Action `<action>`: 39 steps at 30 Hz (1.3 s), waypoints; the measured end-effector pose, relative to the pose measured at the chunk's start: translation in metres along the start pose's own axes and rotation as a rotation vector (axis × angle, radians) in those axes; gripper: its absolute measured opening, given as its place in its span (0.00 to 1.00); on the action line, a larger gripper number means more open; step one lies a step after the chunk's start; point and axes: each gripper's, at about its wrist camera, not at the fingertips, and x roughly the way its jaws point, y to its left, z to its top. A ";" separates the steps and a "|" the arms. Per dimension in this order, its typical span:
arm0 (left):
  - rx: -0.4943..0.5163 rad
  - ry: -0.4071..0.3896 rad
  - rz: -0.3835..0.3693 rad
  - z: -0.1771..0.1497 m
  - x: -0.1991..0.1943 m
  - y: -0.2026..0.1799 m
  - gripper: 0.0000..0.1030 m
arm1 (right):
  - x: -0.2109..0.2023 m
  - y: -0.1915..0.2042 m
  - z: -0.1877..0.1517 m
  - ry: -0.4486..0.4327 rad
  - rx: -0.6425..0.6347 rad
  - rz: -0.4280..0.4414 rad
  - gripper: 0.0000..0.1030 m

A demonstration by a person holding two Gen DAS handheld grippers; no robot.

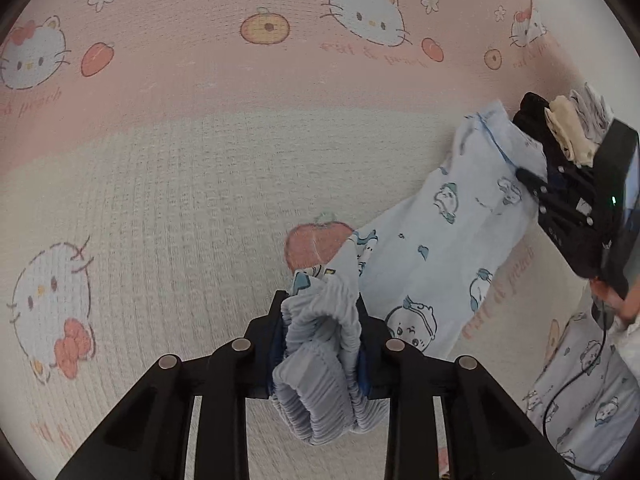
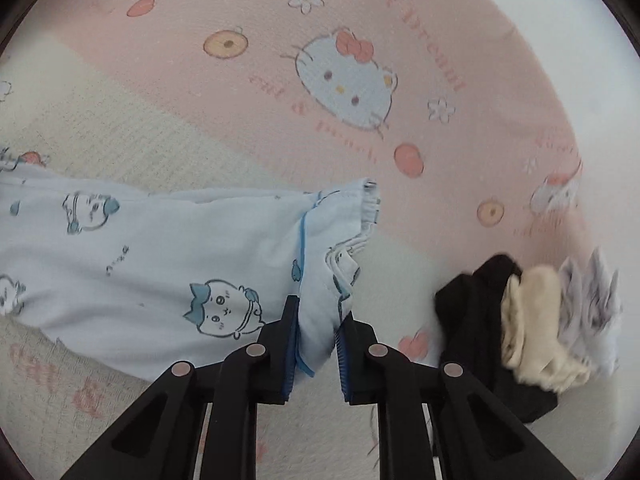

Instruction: Fold clothes

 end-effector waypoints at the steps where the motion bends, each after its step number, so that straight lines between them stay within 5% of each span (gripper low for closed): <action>1: -0.018 0.005 -0.001 -0.001 -0.001 0.002 0.25 | 0.003 -0.004 0.004 -0.013 -0.003 0.003 0.14; 9: -0.339 -0.052 -0.082 -0.041 -0.007 -0.007 0.24 | 0.026 -0.008 0.031 -0.075 -0.066 -0.014 0.14; 18: -0.332 -0.112 0.039 -0.065 -0.016 -0.040 0.24 | 0.053 -0.015 0.029 -0.016 0.014 0.073 0.15; 23: -0.393 -0.109 0.036 -0.064 -0.011 -0.031 0.32 | 0.056 -0.025 0.015 0.071 0.140 0.122 0.40; 25: -0.459 -0.109 0.050 -0.069 -0.017 -0.024 0.53 | 0.047 -0.031 0.010 0.070 0.181 0.116 0.56; 27: -0.506 -0.118 0.058 -0.073 -0.023 -0.018 0.56 | 0.037 -0.035 0.007 0.076 0.210 0.107 0.59; 31: -0.471 -0.125 0.043 -0.073 -0.035 -0.020 0.56 | 0.005 -0.036 0.001 0.074 0.275 0.117 0.59; 39: -0.237 -0.116 0.014 -0.060 -0.049 -0.035 0.56 | -0.077 -0.011 -0.007 -0.059 0.294 0.101 0.63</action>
